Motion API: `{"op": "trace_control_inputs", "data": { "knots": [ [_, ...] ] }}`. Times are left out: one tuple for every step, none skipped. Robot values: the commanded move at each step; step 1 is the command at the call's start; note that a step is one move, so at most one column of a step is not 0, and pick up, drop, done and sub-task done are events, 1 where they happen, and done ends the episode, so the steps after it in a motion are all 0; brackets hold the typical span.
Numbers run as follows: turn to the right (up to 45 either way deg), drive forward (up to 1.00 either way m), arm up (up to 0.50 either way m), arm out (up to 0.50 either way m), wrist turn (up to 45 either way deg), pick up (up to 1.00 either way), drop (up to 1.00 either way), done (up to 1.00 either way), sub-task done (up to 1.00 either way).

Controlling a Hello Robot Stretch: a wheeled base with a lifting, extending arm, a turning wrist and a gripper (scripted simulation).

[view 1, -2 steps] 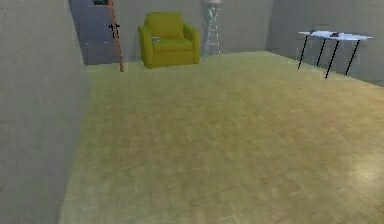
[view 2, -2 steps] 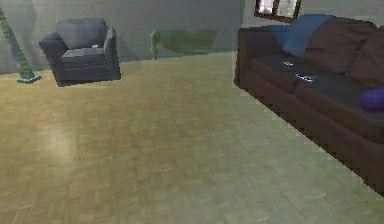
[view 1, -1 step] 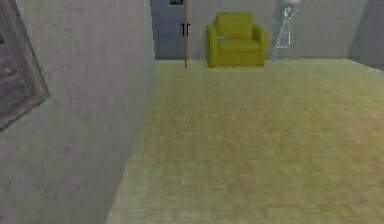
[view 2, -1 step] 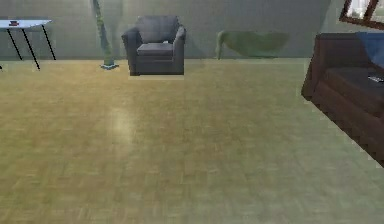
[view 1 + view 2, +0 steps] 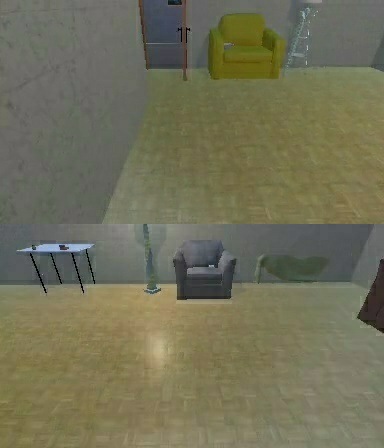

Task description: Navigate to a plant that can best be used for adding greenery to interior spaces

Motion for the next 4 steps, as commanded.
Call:
{"op": "trace_control_inputs", "data": {
  "knots": [
    [0.0, 1.0, 0.0, 0.0, 0.0, 0.0, 0.0, 0.0, 0.0],
    [0.0, 1.0, 0.0, 0.0, 0.0, 0.0, 0.0, 0.0, 0.0],
    [0.0, 1.0, 0.0, 0.0, 0.0, 0.0, 0.0, 0.0, 0.0],
    [-6.0, 0.0, 0.0, 0.0, 0.0, 0.0, 0.0, 0.0, 0.0]
  ]
}}
